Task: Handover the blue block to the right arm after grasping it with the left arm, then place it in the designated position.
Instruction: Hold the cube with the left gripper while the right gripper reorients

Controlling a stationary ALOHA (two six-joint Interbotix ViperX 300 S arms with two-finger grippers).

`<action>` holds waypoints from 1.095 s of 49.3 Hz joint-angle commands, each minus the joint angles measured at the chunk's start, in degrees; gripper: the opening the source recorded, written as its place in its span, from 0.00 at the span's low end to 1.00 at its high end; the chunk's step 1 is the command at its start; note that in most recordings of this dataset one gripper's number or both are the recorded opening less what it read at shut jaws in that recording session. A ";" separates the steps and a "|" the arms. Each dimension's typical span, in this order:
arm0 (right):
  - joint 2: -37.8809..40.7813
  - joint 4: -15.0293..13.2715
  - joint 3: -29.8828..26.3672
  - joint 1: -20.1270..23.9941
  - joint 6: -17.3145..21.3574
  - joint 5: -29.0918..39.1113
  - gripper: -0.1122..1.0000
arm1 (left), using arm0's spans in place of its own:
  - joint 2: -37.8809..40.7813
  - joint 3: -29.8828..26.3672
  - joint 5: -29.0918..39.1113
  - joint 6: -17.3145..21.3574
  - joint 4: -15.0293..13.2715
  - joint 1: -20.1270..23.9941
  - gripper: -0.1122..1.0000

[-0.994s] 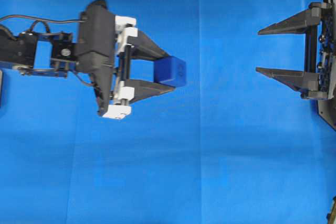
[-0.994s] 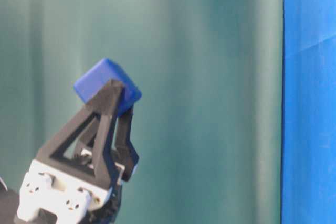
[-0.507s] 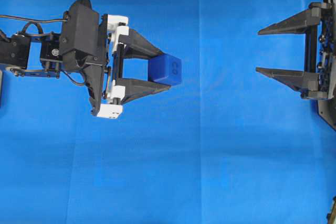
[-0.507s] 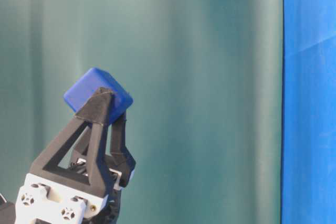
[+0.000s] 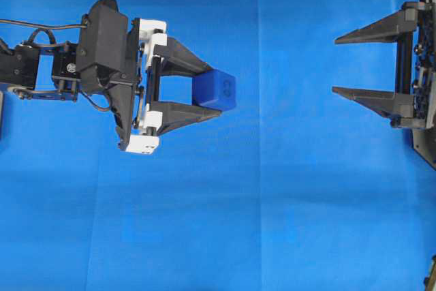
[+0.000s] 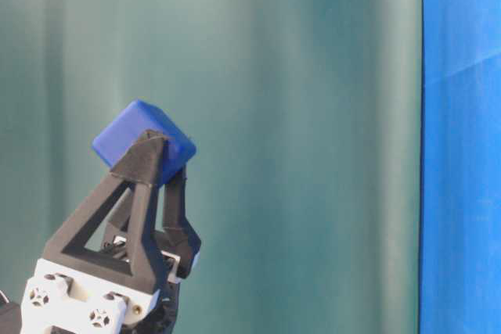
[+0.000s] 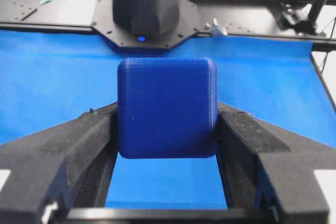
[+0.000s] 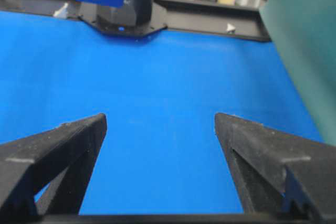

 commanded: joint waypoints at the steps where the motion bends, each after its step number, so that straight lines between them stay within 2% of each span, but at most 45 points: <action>1: 0.18 -2.02 -2.20 -0.18 -0.44 0.35 0.96 | -1.32 -0.62 -0.70 0.09 -0.09 0.09 0.54; 6: 0.26 -4.39 -2.90 -0.18 -1.85 0.79 0.96 | -1.32 -0.53 -0.70 0.09 -0.09 0.09 0.54; 18: 0.09 -13.18 -3.78 -0.09 -7.03 1.14 0.96 | -1.32 -0.53 -0.88 0.09 -0.09 0.00 0.54; 30: -0.26 -25.84 -3.78 1.05 -15.29 1.14 0.95 | -1.32 -0.44 -1.32 0.09 -0.09 -0.09 0.54; 39: -0.18 -31.11 -3.78 3.52 -18.02 1.14 0.95 | -1.41 -0.26 -1.49 0.00 -0.09 -0.35 0.54; 47: 0.00 -38.67 -3.69 4.57 -20.39 1.05 0.95 | -1.49 -0.18 -1.93 0.00 -0.09 -0.44 0.54; 54: -0.26 -41.31 -3.78 4.57 -20.74 0.97 0.95 | -1.41 -0.18 -1.93 0.00 -0.09 -0.53 0.54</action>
